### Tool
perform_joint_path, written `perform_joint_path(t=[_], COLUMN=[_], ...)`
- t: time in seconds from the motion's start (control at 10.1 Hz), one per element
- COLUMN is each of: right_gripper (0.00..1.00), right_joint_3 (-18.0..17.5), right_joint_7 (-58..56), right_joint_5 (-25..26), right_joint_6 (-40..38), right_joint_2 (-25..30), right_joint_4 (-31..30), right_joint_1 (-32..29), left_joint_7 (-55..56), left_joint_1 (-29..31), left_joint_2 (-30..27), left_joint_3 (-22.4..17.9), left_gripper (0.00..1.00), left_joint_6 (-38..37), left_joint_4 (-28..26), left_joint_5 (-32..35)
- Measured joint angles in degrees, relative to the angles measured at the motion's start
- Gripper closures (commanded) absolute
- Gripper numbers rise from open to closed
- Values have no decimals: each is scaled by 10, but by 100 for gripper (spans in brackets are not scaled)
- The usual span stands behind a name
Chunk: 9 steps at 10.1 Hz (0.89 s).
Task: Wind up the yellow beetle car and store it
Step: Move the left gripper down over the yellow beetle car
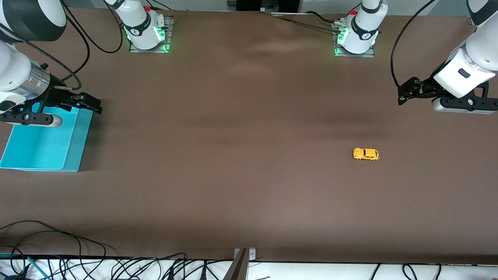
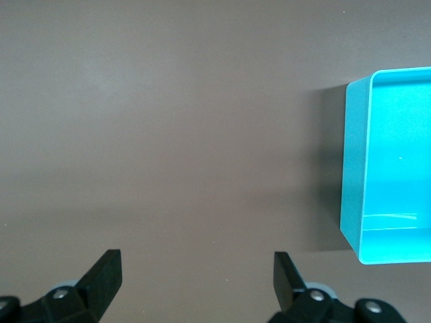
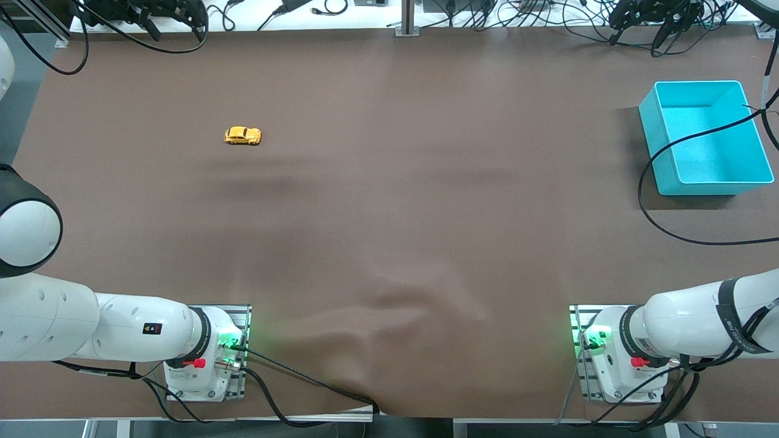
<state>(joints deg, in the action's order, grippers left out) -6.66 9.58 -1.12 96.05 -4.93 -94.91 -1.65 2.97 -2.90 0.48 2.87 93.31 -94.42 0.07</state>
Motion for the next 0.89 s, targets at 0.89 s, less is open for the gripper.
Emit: perform_joint_path(t=[0.89], right_gripper=[0], right_joint_3=[0], right_joint_7=[0], right_joint_5=[0], right_joint_6=[0], right_joint_2=[-2], right_joint_4=[0], right_joint_1=[-1], left_joint_7=[-43], left_joint_1=[7], left_joint_2=[0], left_joint_3=[5], left_gripper=[0], left_joint_6=[-1], left_joint_4=[-13], left_joint_5=[0])
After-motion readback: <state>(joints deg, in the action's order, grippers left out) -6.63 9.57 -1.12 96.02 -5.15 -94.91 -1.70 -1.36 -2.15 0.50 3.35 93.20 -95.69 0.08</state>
